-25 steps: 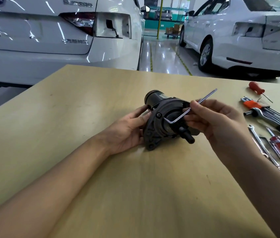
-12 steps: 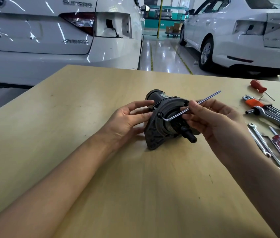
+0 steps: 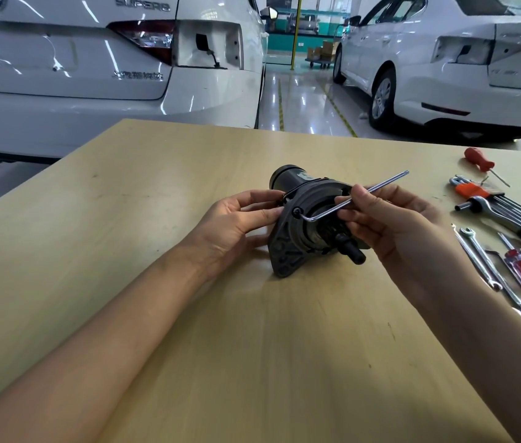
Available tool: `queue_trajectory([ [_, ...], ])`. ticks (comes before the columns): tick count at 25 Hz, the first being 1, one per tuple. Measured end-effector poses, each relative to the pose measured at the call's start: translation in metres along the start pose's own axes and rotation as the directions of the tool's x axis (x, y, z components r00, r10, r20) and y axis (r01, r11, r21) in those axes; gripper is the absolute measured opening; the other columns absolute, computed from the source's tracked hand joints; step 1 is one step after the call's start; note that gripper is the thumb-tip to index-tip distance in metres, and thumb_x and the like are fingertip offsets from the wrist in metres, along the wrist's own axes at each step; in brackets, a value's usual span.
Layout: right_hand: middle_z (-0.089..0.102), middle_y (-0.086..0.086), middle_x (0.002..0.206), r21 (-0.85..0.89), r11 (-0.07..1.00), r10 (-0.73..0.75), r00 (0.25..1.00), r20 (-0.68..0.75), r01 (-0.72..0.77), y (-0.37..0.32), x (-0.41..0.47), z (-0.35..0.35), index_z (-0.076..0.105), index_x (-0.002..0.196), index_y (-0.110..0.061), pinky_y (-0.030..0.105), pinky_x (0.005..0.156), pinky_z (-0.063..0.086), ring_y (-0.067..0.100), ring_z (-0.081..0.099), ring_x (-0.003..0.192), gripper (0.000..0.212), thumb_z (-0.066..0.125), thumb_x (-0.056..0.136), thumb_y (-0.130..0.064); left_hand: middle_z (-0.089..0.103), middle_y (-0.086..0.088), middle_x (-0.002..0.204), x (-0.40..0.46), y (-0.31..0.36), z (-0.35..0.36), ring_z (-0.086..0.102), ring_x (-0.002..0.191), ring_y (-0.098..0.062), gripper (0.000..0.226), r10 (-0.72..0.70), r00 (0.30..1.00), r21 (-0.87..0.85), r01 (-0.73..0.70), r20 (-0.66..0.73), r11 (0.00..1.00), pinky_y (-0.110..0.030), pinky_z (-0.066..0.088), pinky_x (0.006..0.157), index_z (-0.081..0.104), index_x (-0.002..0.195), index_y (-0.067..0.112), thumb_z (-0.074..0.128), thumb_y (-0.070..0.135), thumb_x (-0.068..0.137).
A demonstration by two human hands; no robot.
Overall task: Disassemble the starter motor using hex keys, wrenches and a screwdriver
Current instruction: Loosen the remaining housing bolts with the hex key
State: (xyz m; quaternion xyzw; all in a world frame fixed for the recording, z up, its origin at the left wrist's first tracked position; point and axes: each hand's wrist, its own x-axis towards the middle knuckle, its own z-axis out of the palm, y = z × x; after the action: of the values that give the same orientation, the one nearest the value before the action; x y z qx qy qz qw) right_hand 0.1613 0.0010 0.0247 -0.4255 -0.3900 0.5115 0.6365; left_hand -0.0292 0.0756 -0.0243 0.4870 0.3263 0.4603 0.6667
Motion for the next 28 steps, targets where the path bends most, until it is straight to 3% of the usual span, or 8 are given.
queue_trajectory([
  [16, 0.074, 0.009, 0.077, -0.016, 1.0, -0.023, 1.0, 0.002, 0.023, -0.001, -0.003, 0.002, 0.062, 0.073, -0.011, 0.016, 0.058, 0.052, 0.012, 0.07, 0.064, 0.015, 0.072, 0.066, -0.018, 0.073, -0.002, 0.098, -0.002, 0.002, 0.001, 0.068, 0.087, -0.015, 0.035, -0.005, 1.0, 0.018, 0.005, 0.006, 1.0, -0.029, 0.057, 0.068, 0.07, 0.096, 0.015, 0.074, 0.017, 0.061],
  [20, 0.073, 0.006, 0.069, -0.253, 0.938, -0.227, 0.972, 0.064, 0.235, -0.014, -0.001, 0.016, 0.066, 0.082, -0.009, 0.02, 0.055, 0.055, 0.012, 0.068, 0.056, 0.013, 0.075, 0.073, -0.012, 0.072, -0.003, 0.097, -0.003, 0.002, 0.001, 0.068, 0.085, -0.015, 0.036, -0.007, 1.0, 0.018, 0.007, 0.004, 1.0, -0.029, 0.056, 0.066, 0.068, 0.098, 0.013, 0.072, 0.015, 0.062],
  [22, 0.07, 0.005, 0.063, -0.471, 0.768, -0.384, 0.901, 0.202, 0.433, -0.021, 0.002, 0.033, 0.067, 0.092, -0.01, 0.019, 0.053, 0.054, 0.007, 0.064, 0.051, 0.015, 0.073, 0.08, -0.005, 0.072, -0.004, 0.095, -0.002, 0.002, 0.003, 0.068, 0.083, -0.016, 0.029, -0.024, 1.0, 0.01, 0.025, -0.002, 1.0, -0.029, 0.056, 0.063, 0.068, 0.098, 0.012, 0.07, 0.011, 0.069],
  [24, 0.067, 0.0, 0.07, -0.661, 0.407, -0.433, 0.77, 0.468, 0.631, -0.025, 0.001, 0.054, 0.069, 0.105, -0.013, 0.021, 0.059, 0.051, 0.007, 0.061, 0.058, 0.022, 0.068, 0.085, -0.006, 0.07, -0.005, 0.087, -0.002, 0.004, 0.004, 0.067, 0.078, -0.016, 0.014, -0.045, 0.999, -0.011, 0.045, -0.018, 0.999, -0.028, 0.054, 0.059, 0.067, 0.092, 0.012, 0.057, 0.006, 0.086],
  [26, 0.059, -0.002, 0.081, -0.651, -0.058, -0.216, 0.627, 0.748, 0.757, -0.02, -0.004, 0.07, 0.069, 0.103, -0.015, 0.028, 0.065, 0.045, 0.017, 0.06, 0.074, 0.022, 0.058, 0.086, -0.006, 0.063, -0.007, 0.076, -0.004, 0.008, 0.001, 0.061, 0.071, -0.018, 0.029, -0.073, 0.997, -0.089, 0.073, -0.004, 0.993, -0.025, 0.051, 0.056, 0.065, 0.084, 0.011, 0.038, 0.01, 0.095],
  [27, 0.055, -0.002, 0.085, -0.564, -0.218, -0.06, 0.566, 0.822, 0.796, -0.015, -0.009, 0.075, 0.068, 0.1, -0.016, 0.029, 0.066, 0.041, 0.021, 0.06, 0.082, 0.023, 0.052, 0.086, -0.006, 0.062, -0.008, 0.073, -0.005, 0.011, -0.001, 0.059, 0.069, -0.019, 0.039, -0.095, 0.995, -0.135, 0.097, 0.021, 0.986, -0.023, 0.05, 0.055, 0.068, 0.081, 0.01, 0.032, 0.015, 0.096],
  [28, 0.055, 0.0, 0.092, -0.48, -0.302, 0.069, 0.521, 0.851, 0.824, -0.01, -0.014, 0.078, 0.065, 0.1, -0.015, 0.03, 0.07, 0.039, 0.024, 0.058, 0.092, 0.023, 0.047, 0.088, -0.007, 0.066, -0.009, 0.076, -0.006, 0.014, -0.003, 0.061, 0.072, -0.02, 0.047, -0.13, 0.991, -0.157, 0.135, 0.04, 0.978, -0.023, 0.051, 0.059, 0.072, 0.082, 0.009, 0.029, 0.022, 0.097],
])
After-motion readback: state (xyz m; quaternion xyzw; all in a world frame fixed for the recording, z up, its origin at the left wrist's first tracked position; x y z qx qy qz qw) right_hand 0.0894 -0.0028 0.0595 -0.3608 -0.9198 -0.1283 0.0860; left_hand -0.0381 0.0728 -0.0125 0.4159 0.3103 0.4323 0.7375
